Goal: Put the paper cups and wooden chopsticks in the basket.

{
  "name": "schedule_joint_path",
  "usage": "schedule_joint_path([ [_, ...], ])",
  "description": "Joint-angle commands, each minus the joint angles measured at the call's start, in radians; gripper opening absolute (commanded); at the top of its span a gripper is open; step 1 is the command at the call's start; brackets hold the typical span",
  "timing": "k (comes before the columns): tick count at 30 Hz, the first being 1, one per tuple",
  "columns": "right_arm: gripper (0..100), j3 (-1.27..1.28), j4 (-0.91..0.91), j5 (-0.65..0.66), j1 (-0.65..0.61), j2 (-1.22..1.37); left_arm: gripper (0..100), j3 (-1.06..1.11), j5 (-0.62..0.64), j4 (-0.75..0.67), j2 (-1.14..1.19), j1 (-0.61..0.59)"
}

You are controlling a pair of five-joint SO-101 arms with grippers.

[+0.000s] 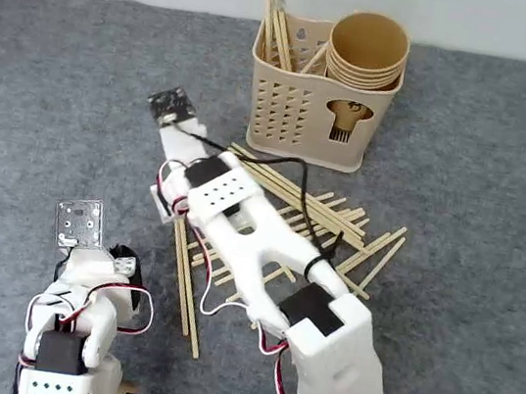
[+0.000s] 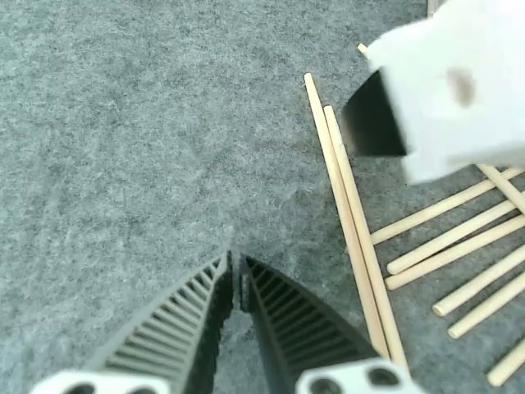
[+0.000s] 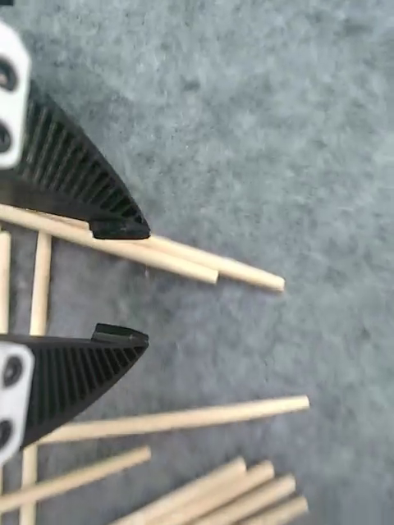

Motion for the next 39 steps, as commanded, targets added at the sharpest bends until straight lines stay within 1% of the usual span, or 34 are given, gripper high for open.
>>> schedule_joint_path([
  [1,18.8,-0.040,-0.036,-0.012,-0.016,0.012,1,-0.019,-0.005,0.003,-0.014,-0.002],
  [10,17.7,-0.041,-0.048,-0.006,-0.015,0.113,1,-0.019,-0.005,0.003,-0.014,-0.002],
  [12,11.5,-0.041,-0.047,-0.006,-0.002,0.124,1,-0.019,-0.005,0.003,-0.014,-0.002],
  [14,1.7,-0.041,-0.047,-0.006,0.005,0.125,1,-0.019,-0.005,0.003,-0.014,-0.002],
  [15,0.1,-0.037,-0.045,-0.006,0.008,0.122,1,-0.019,-0.005,0.003,-0.014,-0.002],
  [17,2.9,-0.041,-0.010,-0.006,0.013,0.120,1,-0.019,-0.005,0.003,-0.014,-0.002],
  [19,0.6,-0.041,0.012,-0.006,0.015,0.117,1,-0.019,-0.005,0.003,-0.014,-0.002],
  [21,1.0,-0.041,0.036,-0.006,0.016,0.097,1,-0.019,-0.005,0.003,-0.014,-0.002],
  [26,0.8,-0.041,0.122,-0.006,0.038,-0.010,1,-0.019,-0.005,0.003,-0.014,-0.002],
  [33,0.8,-0.041,0.251,-0.005,0.097,-0.248,1,-0.019,-0.005,0.003,-0.014,-0.002],
  [39,0.8,-0.043,0.249,0.087,0.151,-0.456,1,-0.019,-0.005,0.003,-0.014,-0.002],
])
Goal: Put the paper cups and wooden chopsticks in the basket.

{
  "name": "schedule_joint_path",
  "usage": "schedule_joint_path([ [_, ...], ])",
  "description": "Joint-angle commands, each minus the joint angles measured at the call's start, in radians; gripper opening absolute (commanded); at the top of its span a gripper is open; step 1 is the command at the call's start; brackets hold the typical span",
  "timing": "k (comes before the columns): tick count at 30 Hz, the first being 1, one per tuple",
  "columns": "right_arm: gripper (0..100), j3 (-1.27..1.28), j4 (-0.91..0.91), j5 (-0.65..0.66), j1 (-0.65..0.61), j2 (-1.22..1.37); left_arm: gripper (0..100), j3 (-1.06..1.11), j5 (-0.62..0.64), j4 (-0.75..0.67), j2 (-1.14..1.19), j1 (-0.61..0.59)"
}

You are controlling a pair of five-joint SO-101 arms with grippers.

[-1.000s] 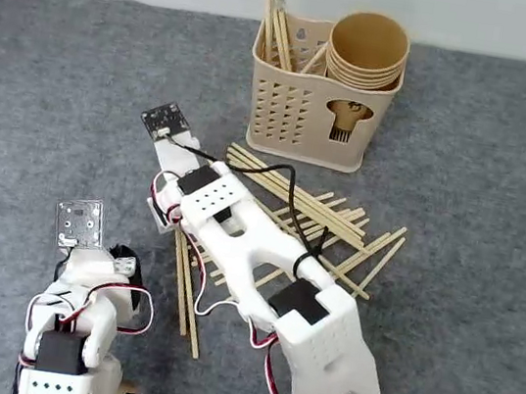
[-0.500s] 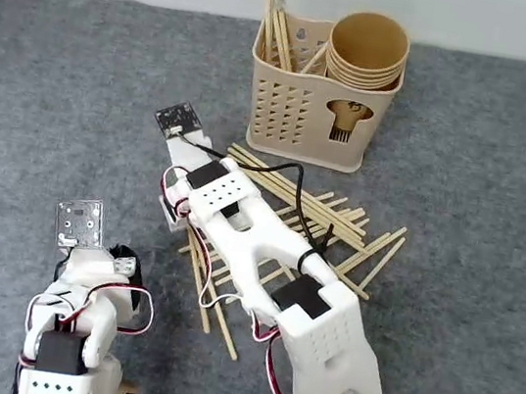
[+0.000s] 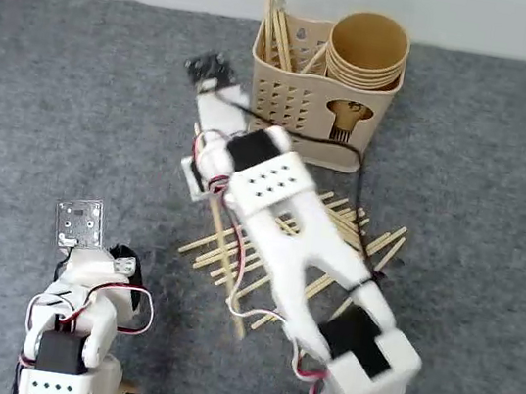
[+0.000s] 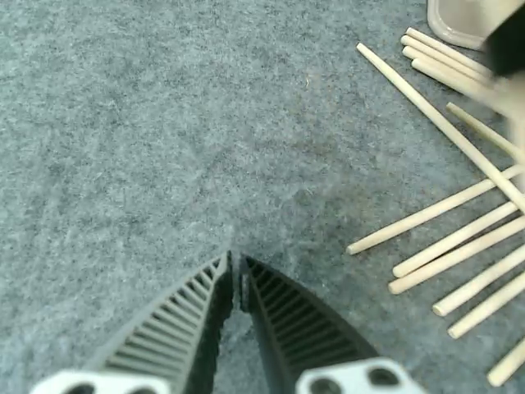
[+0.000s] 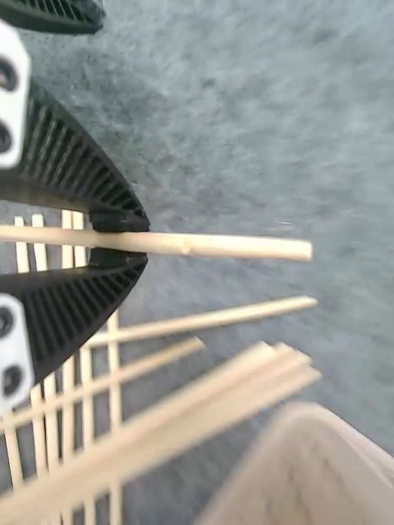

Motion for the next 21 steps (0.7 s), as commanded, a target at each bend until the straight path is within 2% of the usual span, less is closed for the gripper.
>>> schedule_joint_path([
  [1,0.8,-0.028,-0.004,0.048,0.039,-0.177,1,-0.019,-0.005,0.003,-0.014,-0.002],
  [10,0.8,-0.028,-0.199,0.120,0.101,-0.401,1,-0.019,-0.005,0.003,-0.014,-0.002],
  [21,0.8,-0.028,-0.601,0.132,0.199,-0.447,1,-0.019,-0.005,0.003,-0.014,-0.002],
])
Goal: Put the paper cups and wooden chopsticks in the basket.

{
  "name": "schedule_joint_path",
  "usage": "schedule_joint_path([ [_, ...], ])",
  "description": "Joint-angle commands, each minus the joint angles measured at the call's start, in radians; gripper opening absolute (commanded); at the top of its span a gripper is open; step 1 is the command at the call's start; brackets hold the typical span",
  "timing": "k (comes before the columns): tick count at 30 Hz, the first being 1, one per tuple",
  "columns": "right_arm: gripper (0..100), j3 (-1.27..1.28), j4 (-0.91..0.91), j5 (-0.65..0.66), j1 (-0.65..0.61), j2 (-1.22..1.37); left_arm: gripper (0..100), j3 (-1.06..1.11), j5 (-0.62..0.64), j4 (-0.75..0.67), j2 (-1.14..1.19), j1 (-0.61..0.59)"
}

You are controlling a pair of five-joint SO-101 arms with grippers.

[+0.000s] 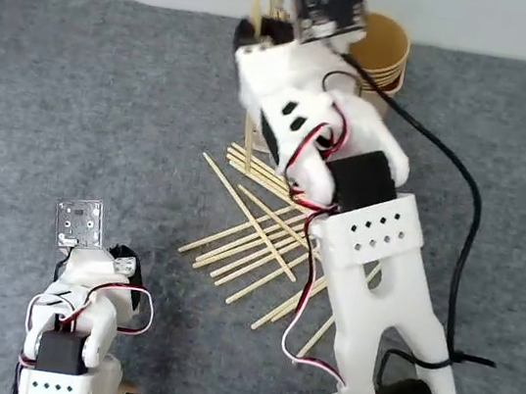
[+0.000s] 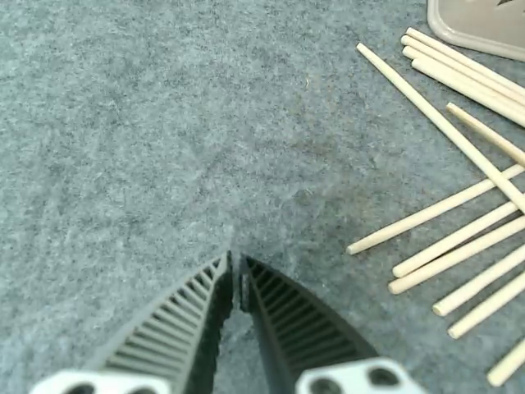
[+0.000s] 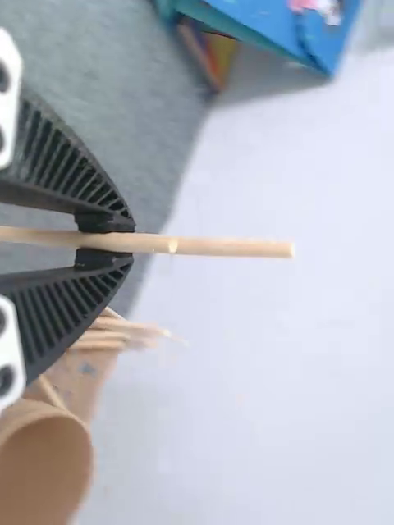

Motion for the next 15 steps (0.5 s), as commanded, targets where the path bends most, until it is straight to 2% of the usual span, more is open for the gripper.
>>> schedule_joint_path([
  [1,0.8,-0.028,-0.153,0.006,0.036,-0.045,1,-0.019,-0.005,0.003,-0.014,-0.002],
  [7,0.8,-0.028,-0.369,0.006,0.071,-0.045,1,-0.019,-0.005,0.003,-0.014,-0.002],
  [15,0.8,-0.028,-0.532,0.009,0.148,0.042,1,-0.019,-0.005,0.003,-0.014,-0.002],
])
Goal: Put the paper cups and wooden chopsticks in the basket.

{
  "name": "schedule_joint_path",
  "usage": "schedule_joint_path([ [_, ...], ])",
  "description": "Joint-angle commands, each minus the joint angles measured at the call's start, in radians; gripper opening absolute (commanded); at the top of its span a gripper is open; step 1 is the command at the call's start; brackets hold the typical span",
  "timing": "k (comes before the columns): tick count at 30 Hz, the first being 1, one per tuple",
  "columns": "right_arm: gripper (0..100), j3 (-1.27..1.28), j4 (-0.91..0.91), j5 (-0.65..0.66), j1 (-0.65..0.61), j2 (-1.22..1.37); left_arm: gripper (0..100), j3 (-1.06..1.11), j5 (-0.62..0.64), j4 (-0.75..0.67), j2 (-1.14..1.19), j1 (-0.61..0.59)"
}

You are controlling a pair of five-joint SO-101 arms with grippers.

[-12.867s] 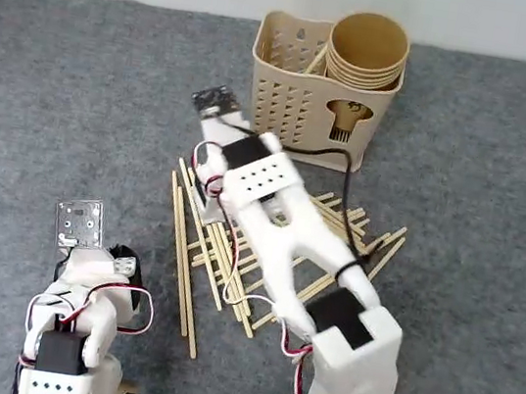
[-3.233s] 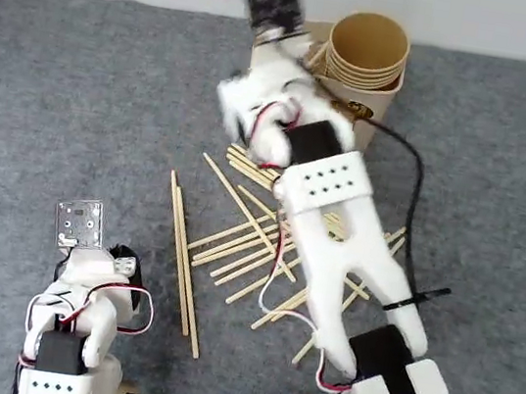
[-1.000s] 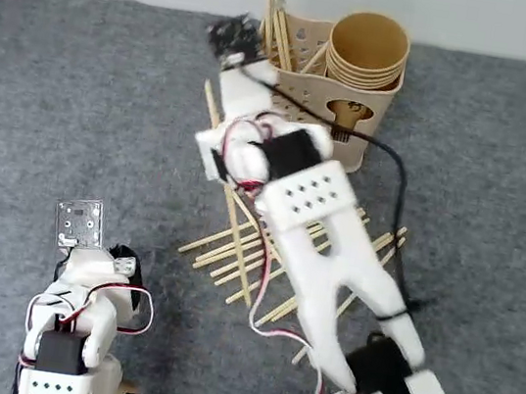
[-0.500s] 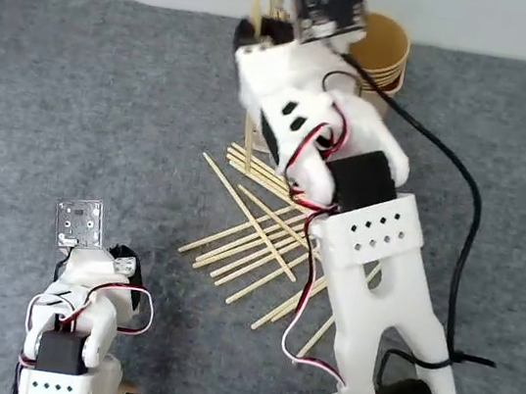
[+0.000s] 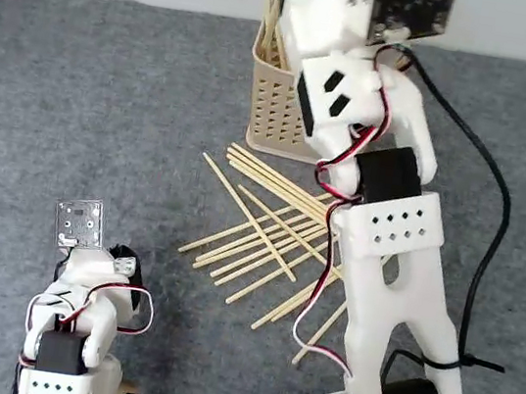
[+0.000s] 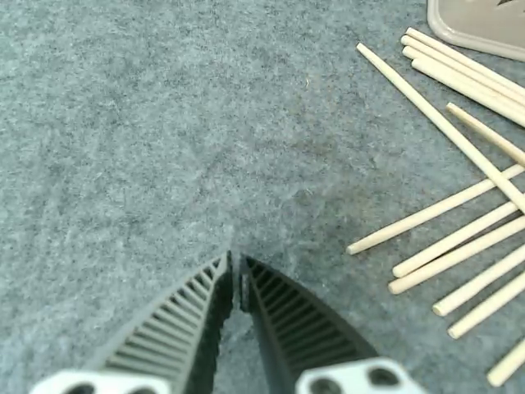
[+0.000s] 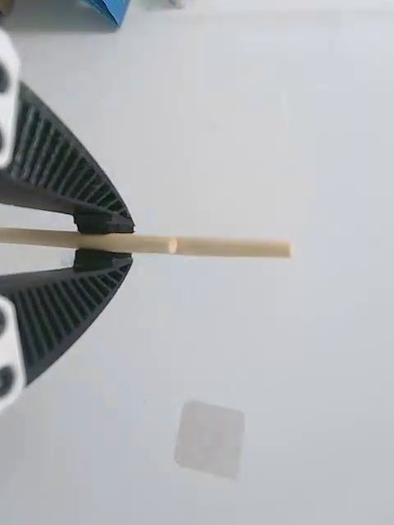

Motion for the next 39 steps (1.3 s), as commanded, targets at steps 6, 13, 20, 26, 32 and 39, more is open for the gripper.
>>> schedule_joint_path([
  [6,0.8,-0.029,-0.059,0.008,0.076,0.131,1,-0.019,-0.005,0.003,-0.014,-0.002],
  [13,4.5,-0.028,0.067,0.009,0.042,0.216,1,-0.019,-0.005,0.003,-0.014,-0.002],
  [20,17.7,-0.029,0.209,0.006,0.035,0.154,1,-0.019,-0.005,0.003,-0.014,-0.002],
  [26,17.7,-0.029,0.506,0.002,0.012,0.038,1,-0.019,-0.005,0.003,-0.014,-0.002],
  [32,17.7,-0.028,0.862,0.002,-0.054,-0.039,1,-0.019,-0.005,0.003,-0.014,-0.002],
  [39,17.9,0.000,1.087,0.000,-0.107,-0.027,1,-0.019,-0.005,0.003,-0.014,-0.002],
])
